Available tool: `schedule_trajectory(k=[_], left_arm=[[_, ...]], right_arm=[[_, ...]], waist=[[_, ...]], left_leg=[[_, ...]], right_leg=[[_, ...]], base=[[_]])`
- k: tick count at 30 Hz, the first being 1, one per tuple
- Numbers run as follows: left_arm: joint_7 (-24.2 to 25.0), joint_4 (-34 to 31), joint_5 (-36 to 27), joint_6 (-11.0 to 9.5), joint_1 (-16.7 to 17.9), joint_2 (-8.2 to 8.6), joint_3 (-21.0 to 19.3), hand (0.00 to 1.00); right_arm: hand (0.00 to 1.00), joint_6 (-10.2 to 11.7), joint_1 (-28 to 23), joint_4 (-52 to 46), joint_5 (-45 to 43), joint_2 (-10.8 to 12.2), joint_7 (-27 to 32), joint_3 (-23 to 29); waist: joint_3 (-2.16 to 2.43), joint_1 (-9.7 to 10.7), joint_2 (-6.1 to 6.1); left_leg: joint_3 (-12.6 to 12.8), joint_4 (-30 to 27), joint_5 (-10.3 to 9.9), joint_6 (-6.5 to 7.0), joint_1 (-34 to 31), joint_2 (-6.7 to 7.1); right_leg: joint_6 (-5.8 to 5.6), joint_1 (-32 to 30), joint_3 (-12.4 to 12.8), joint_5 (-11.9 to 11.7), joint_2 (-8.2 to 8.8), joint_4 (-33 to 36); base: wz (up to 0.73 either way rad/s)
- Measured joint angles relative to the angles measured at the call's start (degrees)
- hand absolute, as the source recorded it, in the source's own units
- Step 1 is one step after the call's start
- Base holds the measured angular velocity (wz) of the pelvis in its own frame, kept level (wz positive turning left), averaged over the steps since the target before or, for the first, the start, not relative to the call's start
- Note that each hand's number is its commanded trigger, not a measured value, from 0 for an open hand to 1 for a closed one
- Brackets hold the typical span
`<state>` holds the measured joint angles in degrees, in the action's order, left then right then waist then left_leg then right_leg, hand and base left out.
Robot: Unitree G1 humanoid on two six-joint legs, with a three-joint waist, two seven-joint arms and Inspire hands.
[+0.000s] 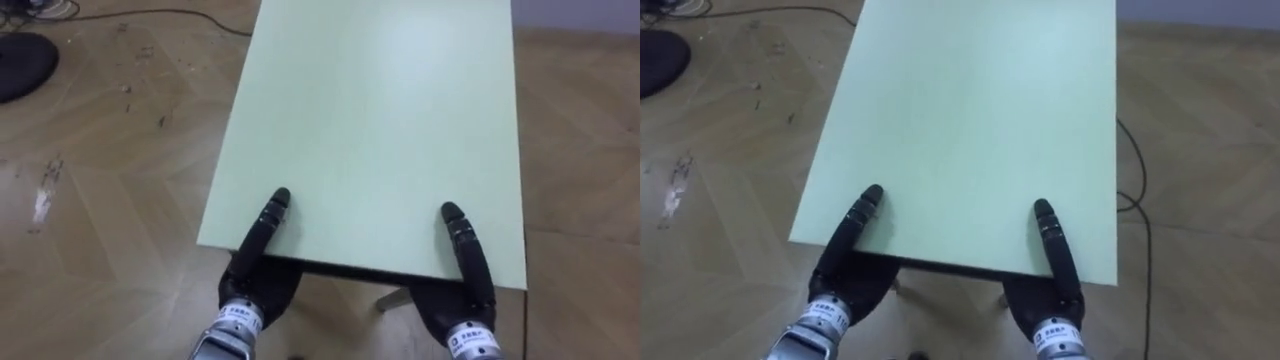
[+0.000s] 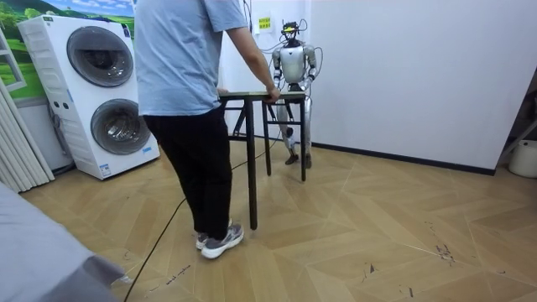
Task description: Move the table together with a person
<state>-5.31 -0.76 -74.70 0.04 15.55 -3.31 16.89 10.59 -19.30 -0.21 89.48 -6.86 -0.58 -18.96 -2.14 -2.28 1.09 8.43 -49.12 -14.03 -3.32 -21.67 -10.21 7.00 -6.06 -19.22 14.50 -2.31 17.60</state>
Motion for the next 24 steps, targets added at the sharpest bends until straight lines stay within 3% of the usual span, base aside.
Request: schedule_trajectory(k=[2, 3, 5, 6, 7, 8, 9, 10, 11, 12, 13, 14, 15, 16, 17, 18, 19, 20, 24], left_arm=[[0.2, 0.0, 0.4, 0.5, -0.6, 0.73, -0.4, 1.0], [0.2, 0.0, 0.5, 0.6, -1.0, 0.78, -0.4, 1.0], [0.1, 0.1, 0.6, 1.1, -2.6, 0.7, -0.3, 1.0], [0.1, 0.1, 0.6, 1.2, -3.0, 0.63, -0.2, 1.0], [0.0, 0.1, 0.5, 1.2, -3.9, 0.48, 0.0, 1.0], [-0.1, 0.1, 0.5, 1.1, -4.7, 0.44, 0.1, 1.0], [-0.2, 0.1, 0.5, 1.0, -4.9, 0.48, 0.1, 1.0], [-0.3, 0.1, 0.6, 0.8, -5.3, 0.54, 0.2, 1.0], [-0.5, 0.1, 0.6, 0.8, -5.6, 0.39, 0.3, 1.0], [-0.6, 0.1, 0.6, 0.7, -5.7, 0.37, 0.3, 1.0], [-0.7, 0.2, 0.7, 0.6, -6.4, 0.45, 0.8, 1.0], [-0.8, 0.7, 1.1, 0.0, -7.4, 0.55, 1.6, 1.0], [-0.8, 1.2, 1.1, -0.3, -8.0, 0.59, 2.1, 1.0], [-0.8, 2.0, 0.8, -0.8, -8.5, 0.8, 2.6, 1.0], [-0.8, 2.2, 0.1, -1.5, -8.0, 0.65, 3.1, 1.0], [-0.7, 2.4, -0.1, -1.8, -7.6, 0.63, 3.3, 1.0], [-0.1, 3.0, -0.1, -2.0, -6.8, 0.68, 3.5, 1.0], [0.8, 3.7, -0.2, -2.0, -6.1, 0.68, 3.5, 1.0], [1.6, 4.9, -0.7, -2.0, -4.0, 0.49, 3.4, 1.0]], right_arm=[[1.0, 0.5, 0.4, -0.5, -0.1, 0.5, 0.0, 0.2], [1.0, 0.7, 0.4, -0.6, -0.1, 0.5, 0.0, 0.3], [1.0, 1.5, 0.4, -1.5, 0.1, 0.5, 0.0, 0.6], [1.0, 1.9, 0.5, -1.7, 0.1, 0.5, 0.0, 0.5], [1.0, 2.6, 0.6, -2.0, 0.1, 0.4, 0.0, 0.2], [1.0, 2.7, 1.0, -2.3, 0.2, 0.5, 0.0, 0.2], [1.0, 2.6, 1.4, -2.3, 0.2, 0.3, 0.0, 0.3], [1.0, 2.4, 1.8, -2.3, 0.2, -0.1, 0.0, 0.5], [1.0, 1.9, 1.9, -2.2, 0.2, 0.0, 0.2, 1.3], [1.0, 1.6, 1.9, -2.3, 0.2, 0.2, 0.2, 1.6], [1.0, 0.7, 1.9, -2.3, 0.2, 0.7, 0.0, 2.8], [1.0, -0.3, 1.9, -2.3, 0.2, 0.9, -0.4, 4.4], [1.0, -0.7, 1.8, -2.3, 0.2, 1.0, -0.6, 5.0], [1.0, -1.6, 1.9, -2.3, 0.1, 0.9, -0.7, 6.0], [1.0, -2.8, 1.8, -2.0, 0.0, 0.7, -0.7, 6.4], [1.0, -3.1, 1.6, -1.9, -0.1, 0.7, -0.7, 6.5], [1.0, -3.3, 0.7, -1.8, -0.6, 0.8, -0.7, 6.5], [1.0, -3.5, -0.2, -1.6, -1.2, 1.1, -1.0, 6.5], [1.0, -4.7, -1.4, 0.2, -2.3, 2.1, -1.4, 6.6]], waist=[[0.07, 2.0, 1.2], [0.09, 2.7, 1.34], [0.1, 3.6, 1.8], [0.1, 3.8, 1.97], [0.12, 4.2, 2.46], [0.15, 4.5, 3.27], [0.18, 4.7, 3.62], [0.18, 4.9, 4.2], [0.22, 5.0, 4.36], [0.22, 5.5, 4.36], [0.22, 6.4, 4.36], [0.22, 7.2, 4.35], [0.22, 7.3, 4.36], [0.22, 7.1, 4.34], [0.23, 6.5, 4.31], [0.24, 6.3, 4.27], [0.37, 6.4, 4.0], [0.43, 6.7, 3.83], [1.03, 6.8, 2.45]], left_leg=[[-3.1, -4.8, -0.5, -0.98, 6.6, -5.3], [-3.6, -4.5, -0.5, -1.11, 8.6, -6.38], [-4.1, 0.0, 0.9, -3.43, 17.4, -9.65], [-3.9, 2.5, 1.3, -3.97, 19.6, -10.14], [-3.8, 9.1, 1.7, -4.69, 22.9, -10.46], [-3.7, 16.1, 1.8, -4.86, 25.4, -10.33], [-3.7, 19.1, 1.7, -4.91, 25.9, -10.1], [-3.3, 24.5, 1.4, -5.32, 26.2, -9.16], [-2.3, 27.9, -1.1, -6.45, 26.4, -7.98], [-2.0, 29.4, -1.9, -6.84, 26.3, -7.28], [-1.9, 33.1, -3.0, -6.56, 26.3, -5.09], [-1.0, 36.9, -3.1, -6.36, 26.3, -2.79], [0.0, 37.9, -3.1, -6.25, 26.3, -1.63], [1.8, 39.3, -3.1, -5.86, 26.2, 0.56], [2.3, 39.6, -3.4, -4.87, 26.5, 2.37], [2.2, 39.5, -3.7, -4.24, 26.6, 3.24], [2.3, 38.8, -4.4, -2.97, 26.5, 5.02], [2.5, 37.9, -5.0, -1.92, 26.2, 6.03], [4.2, 34.8, -6.0, 0.6, 25.2, 7.97]], right_leg=[[0.96, -2.8, -3.5, -0.4, -0.94, 1.2], [1.1, -3.5, -4.3, -0.4, -0.8, 1.5], [1.65, -6.8, -5.8, -0.8, -0.22, 3.3], [1.65, -7.8, -6.1, -0.9, 0.04, 4.0], [1.53, -9.9, -6.6, -1.1, 0.6, 5.5], [1.37, -12.1, -6.6, -1.4, 1.05, 7.2], [1.19, -13.1, -6.7, -1.6, 1.45, 8.0], [0.84, -15.1, -6.8, -1.9, 2.61, 10.0], [0.16, -17.0, -5.6, -2.5, 3.86, 11.9], [-0.39, -18.0, -4.4, -2.9, 4.67, 12.8], [-1.91, -20.1, -1.4, -4.2, 6.27, 13.8], [-4.03, -22.2, 3.4, -6.1, 7.52, 14.0], [-5.01, -23.2, 5.8, -7.4, 7.93, 13.9], [-5.67, -24.8, 8.1, -10.2, 8.41, 14.1], [-5.58, -25.7, 8.8, -13.0, 9.41, 14.1], [-5.55, -25.9, 8.8, -13.9, 9.96, 14.1], [-6.23, -25.5, 8.6, -15.0, 11.64, 13.0], [-7.63, -24.2, 8.4, -16.0, 12.53, 10.8], [-9.14, -21.1, 8.5, -21.7, 13.28, 3.9]], base=[[0.49], [0.63], [0.38], [0.22], [0.18], [0.14], [0.05], [0.0], [0.04], [0.23], [0.5], [0.48], [0.23], [-0.23], [-0.37], [-0.37], [-0.12], [-0.06], [-0.15]])
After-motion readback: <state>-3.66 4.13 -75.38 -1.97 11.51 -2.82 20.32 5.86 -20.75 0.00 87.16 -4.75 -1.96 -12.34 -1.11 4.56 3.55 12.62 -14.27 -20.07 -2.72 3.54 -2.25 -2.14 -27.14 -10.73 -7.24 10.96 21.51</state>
